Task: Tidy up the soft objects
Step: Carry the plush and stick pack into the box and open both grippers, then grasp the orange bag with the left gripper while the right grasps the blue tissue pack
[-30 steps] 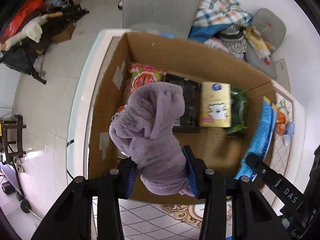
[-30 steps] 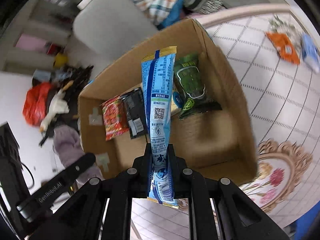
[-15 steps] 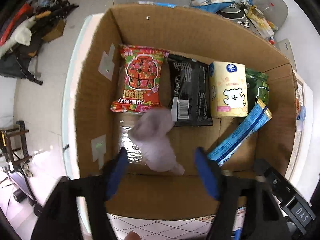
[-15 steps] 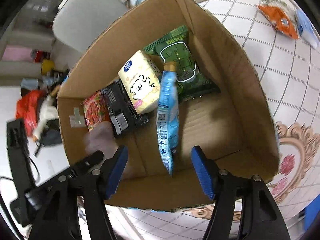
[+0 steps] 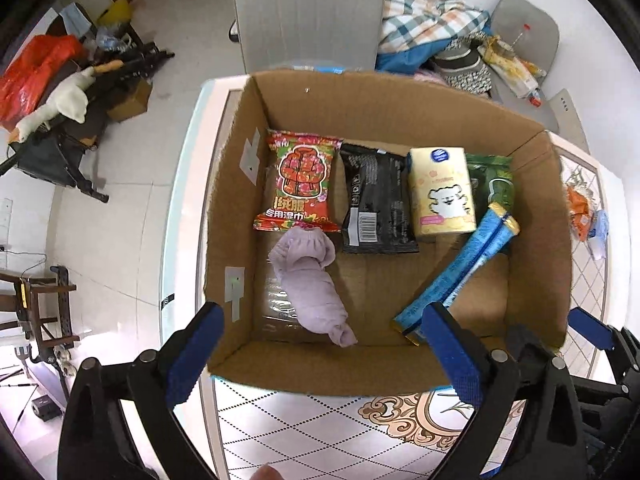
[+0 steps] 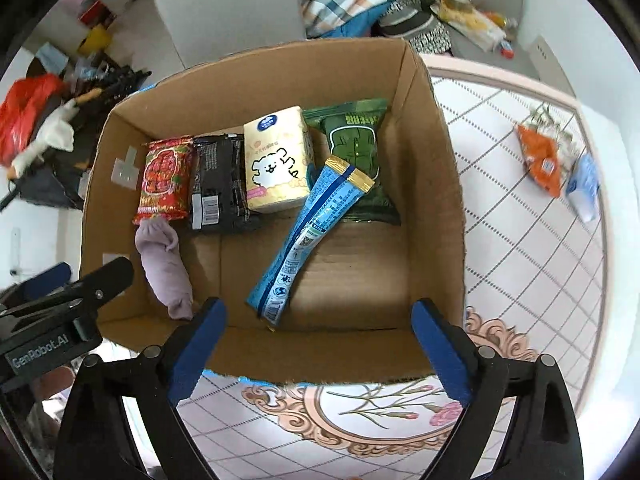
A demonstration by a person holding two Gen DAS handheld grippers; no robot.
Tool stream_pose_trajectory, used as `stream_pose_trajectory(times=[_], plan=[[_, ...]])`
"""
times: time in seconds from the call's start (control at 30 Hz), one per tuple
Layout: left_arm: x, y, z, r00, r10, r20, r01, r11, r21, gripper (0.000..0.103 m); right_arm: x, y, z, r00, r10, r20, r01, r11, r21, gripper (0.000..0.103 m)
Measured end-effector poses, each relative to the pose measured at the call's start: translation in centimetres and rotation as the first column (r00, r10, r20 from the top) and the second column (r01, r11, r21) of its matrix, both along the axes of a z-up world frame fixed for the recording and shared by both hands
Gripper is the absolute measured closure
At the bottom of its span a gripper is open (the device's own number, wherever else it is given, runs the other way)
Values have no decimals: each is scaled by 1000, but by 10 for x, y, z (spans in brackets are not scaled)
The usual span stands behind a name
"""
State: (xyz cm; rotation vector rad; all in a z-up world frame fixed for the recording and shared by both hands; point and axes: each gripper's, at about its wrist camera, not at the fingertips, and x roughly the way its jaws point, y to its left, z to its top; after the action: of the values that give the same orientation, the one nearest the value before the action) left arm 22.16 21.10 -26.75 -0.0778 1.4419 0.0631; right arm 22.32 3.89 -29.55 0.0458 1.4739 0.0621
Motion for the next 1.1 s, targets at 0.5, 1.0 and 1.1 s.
stream_pose_trajectory(times=[0.5,1.0,1.1], plan=[[-65,-17,73,987,9,157,-13,1000,24,2,-52,-10,67,988,83,128,-79,996,-40,0],[-111,-45,130,966,27,259,-35,999,28,2,-104,-39,138,962,93,256,-97,995,4,0],[-112,-54,133,966,18,256,-26,999,31,2,-110,-49,138,964,74,256,-87,995,40,0]])
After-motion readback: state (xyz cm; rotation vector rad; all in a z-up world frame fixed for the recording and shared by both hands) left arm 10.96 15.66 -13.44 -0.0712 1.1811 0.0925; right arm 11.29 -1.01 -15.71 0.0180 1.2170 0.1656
